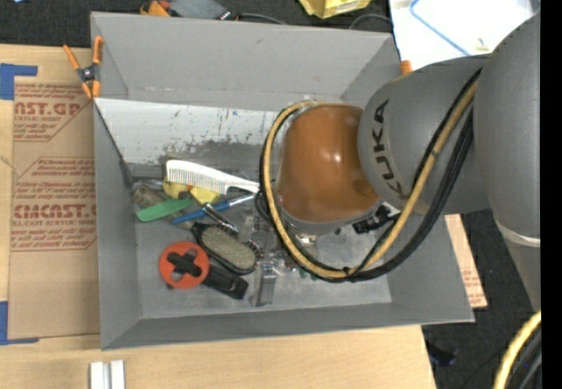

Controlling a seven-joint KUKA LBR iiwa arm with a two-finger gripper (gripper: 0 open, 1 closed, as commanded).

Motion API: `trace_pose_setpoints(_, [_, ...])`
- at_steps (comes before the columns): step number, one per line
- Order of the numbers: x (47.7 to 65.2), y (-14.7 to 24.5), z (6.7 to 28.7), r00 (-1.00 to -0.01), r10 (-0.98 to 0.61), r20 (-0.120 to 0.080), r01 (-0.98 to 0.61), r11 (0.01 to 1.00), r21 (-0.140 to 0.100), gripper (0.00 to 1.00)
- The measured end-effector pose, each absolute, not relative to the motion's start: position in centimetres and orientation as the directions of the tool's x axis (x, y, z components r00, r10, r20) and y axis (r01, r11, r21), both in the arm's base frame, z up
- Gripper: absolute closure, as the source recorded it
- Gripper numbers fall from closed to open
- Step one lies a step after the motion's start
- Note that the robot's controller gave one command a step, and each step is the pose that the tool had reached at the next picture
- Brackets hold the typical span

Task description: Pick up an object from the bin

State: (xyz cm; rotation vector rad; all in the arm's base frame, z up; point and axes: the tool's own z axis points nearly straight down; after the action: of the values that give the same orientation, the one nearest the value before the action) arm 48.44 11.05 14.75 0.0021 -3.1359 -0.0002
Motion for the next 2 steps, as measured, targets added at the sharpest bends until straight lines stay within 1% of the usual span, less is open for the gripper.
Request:
trace_pose_setpoints(1, [48.6, 11.0, 15.0, -1.0, 0.0, 0.0, 0.0, 1.0, 0.001, 0.0])
trace_pose_setpoints(2, [49.9, 13.1, 7.3, -0.984, 0.176, -0.01, 0.176, 0.984, 0.005, 0.0])
